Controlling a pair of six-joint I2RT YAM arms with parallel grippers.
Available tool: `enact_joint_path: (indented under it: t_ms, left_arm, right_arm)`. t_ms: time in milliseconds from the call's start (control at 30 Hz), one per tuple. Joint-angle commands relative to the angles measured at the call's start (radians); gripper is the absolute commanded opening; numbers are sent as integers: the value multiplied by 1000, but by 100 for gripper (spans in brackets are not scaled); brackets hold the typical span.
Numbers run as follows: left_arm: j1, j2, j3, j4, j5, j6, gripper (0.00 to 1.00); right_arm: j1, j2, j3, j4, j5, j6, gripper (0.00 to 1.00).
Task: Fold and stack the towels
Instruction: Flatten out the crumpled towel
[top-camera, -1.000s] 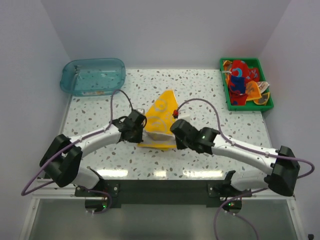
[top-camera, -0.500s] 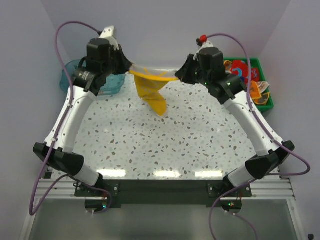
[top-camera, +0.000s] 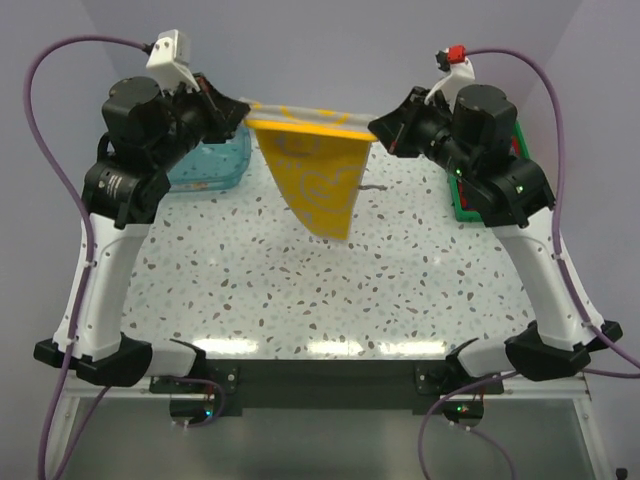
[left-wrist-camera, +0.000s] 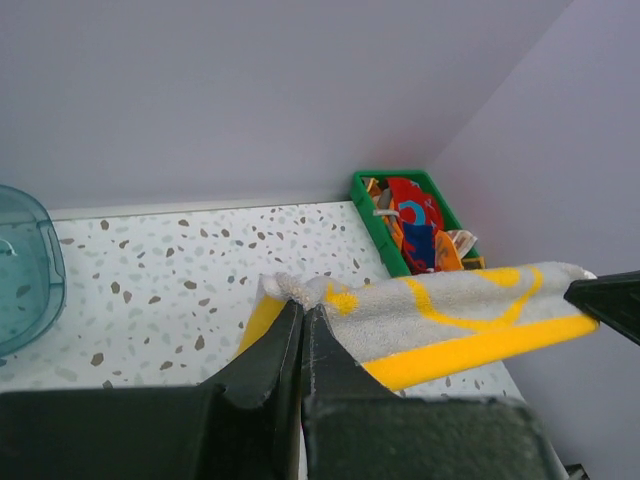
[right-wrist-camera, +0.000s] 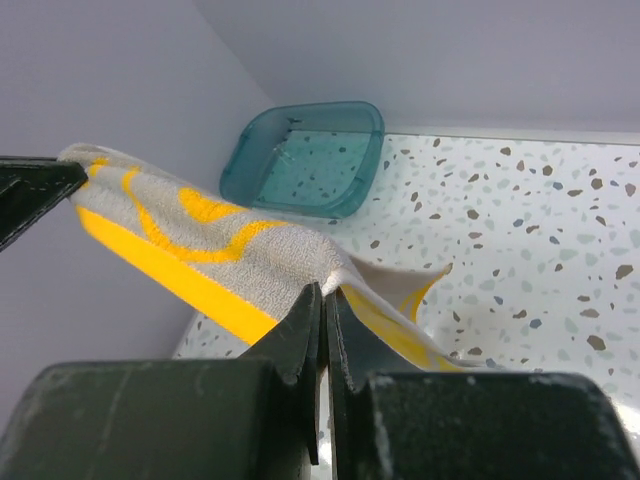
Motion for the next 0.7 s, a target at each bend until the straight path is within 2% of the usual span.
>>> enact_joint_path:
  t_ms: [0, 233, 333, 467, 567, 667]
  left_arm:
    - [5, -23, -30, -16, -69, 7, 0]
    - [8, 69, -22, -14, -94, 28, 0]
    - [16, 153, 12, 6, -89, 36, 0]
    - [44, 304, 103, 26, -51, 41, 0]
    - [71, 395, 235, 21, -12, 41, 0]
    - [100, 439, 337, 36, 29, 41, 0]
  right_arm:
    - [-3, -41, -17, -25, 54, -46, 0]
    - [-12, 53, 18, 6, 53, -63, 0]
    - [-28, 113, 75, 26, 37, -86, 0]
    - [-67, 247, 168, 57, -2, -101, 0]
    - [-107, 302, 243, 87, -48, -101, 0]
    - [-136, 347, 306, 100, -79, -112, 0]
